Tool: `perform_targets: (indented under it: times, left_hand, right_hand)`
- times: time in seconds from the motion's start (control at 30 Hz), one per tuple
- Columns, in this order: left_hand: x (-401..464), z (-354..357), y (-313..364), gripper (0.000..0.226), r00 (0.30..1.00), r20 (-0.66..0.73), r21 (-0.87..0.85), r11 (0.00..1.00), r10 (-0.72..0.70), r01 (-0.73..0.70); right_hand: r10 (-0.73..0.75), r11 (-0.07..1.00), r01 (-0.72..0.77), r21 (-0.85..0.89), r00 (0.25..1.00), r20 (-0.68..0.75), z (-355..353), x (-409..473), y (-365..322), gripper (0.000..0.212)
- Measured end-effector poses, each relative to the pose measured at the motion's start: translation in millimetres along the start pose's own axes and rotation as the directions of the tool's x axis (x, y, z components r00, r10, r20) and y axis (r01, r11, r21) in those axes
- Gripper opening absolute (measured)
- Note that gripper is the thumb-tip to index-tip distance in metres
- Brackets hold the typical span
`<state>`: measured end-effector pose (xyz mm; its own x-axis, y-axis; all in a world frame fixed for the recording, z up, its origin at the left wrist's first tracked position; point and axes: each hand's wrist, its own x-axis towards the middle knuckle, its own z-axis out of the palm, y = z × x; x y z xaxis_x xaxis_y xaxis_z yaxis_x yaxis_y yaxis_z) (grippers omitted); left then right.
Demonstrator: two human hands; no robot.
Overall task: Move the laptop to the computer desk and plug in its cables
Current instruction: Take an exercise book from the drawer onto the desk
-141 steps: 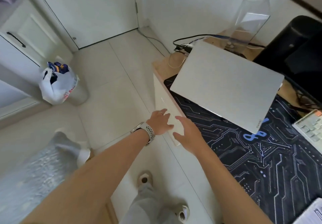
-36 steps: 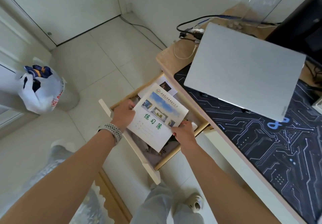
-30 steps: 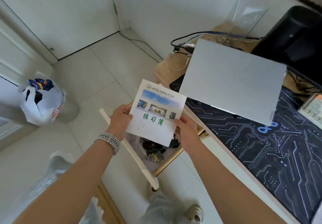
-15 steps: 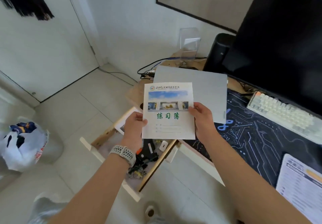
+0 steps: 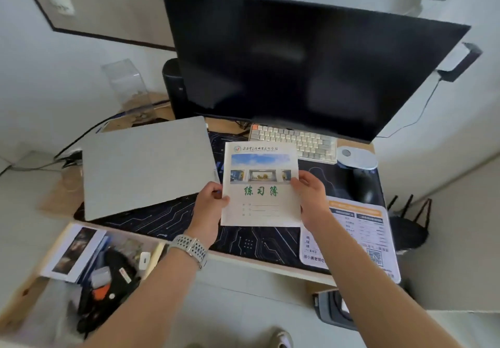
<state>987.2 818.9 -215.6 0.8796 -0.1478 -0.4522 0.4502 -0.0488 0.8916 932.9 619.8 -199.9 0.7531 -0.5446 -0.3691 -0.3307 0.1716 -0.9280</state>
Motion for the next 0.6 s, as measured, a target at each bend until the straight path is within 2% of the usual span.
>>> perform_targets:
  times: [0.17,0.33,0.47,0.6]
  left_hand:
    - [4.6,68.4,-15.0,0.016,0.993,0.113,0.099,0.995,-0.029,0.018]
    - [6.4,121.8,-25.8,0.015,0.981,0.190,0.197,0.980,-0.049,0.011]
    - [12.3,150.4,-40.2,0.010,0.978,0.197,0.259,0.966,-0.075,0.022]
    - [15.5,172.9,-58.5,0.019,0.973,0.206,0.348,0.937,-0.105,0.028]
  right_hand:
    - [0.045,0.999,-0.046,-0.010,0.992,-0.121,-72.4,13.7,9.9,0.020]
    - [0.054,0.999,-0.053,0.013,0.988,-0.142,-128.0,22.1,17.7,0.019]
    - [0.095,0.995,-0.090,0.038,0.984,-0.149,-156.7,30.0,28.1,0.019]
    - [0.138,0.990,-0.137,0.015,0.976,-0.167,-182.4,36.7,43.3,0.014]
